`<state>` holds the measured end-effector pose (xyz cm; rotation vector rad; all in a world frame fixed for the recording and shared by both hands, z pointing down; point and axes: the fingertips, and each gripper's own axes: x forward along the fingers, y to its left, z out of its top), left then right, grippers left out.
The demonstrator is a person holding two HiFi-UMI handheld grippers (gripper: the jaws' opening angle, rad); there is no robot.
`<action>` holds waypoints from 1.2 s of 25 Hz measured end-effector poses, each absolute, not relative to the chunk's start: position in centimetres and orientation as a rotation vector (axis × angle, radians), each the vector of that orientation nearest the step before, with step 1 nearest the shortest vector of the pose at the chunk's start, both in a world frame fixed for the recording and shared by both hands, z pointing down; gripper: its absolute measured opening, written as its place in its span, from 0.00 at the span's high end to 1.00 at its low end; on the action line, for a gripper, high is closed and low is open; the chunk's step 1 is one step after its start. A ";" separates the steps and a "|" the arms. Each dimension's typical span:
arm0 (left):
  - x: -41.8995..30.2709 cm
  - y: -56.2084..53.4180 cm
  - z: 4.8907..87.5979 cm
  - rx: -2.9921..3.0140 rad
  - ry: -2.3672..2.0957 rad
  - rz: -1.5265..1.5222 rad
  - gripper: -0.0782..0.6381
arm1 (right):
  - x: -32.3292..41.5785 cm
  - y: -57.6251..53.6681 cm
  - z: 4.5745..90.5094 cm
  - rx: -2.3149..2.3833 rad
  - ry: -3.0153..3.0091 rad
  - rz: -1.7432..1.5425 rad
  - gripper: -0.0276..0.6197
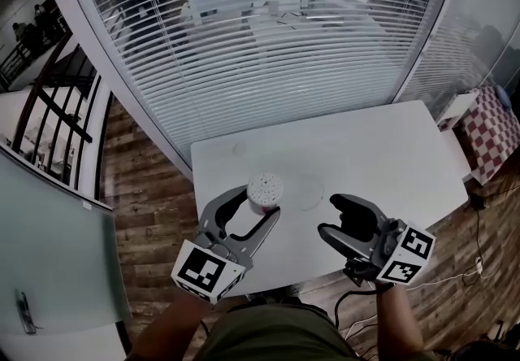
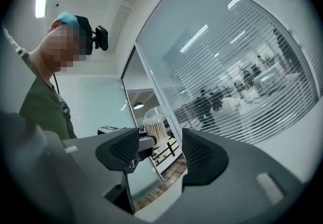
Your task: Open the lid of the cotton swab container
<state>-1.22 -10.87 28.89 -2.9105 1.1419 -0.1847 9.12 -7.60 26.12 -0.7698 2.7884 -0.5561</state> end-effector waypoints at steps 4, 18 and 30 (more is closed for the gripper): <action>-1.0 -10.7 28.9 -2.912 1.147 -0.187 0.56 | 9.5 -7.3 26.7 -0.787 2.787 -0.576 0.53; 0.1 -10.4 29.7 -2.917 1.168 -0.188 0.56 | 10.4 -7.4 28.2 -0.788 2.774 -0.646 0.53; 0.3 -10.8 29.5 -2.917 1.188 -0.187 0.56 | 10.4 -8.3 28.3 -0.785 2.780 -0.664 0.56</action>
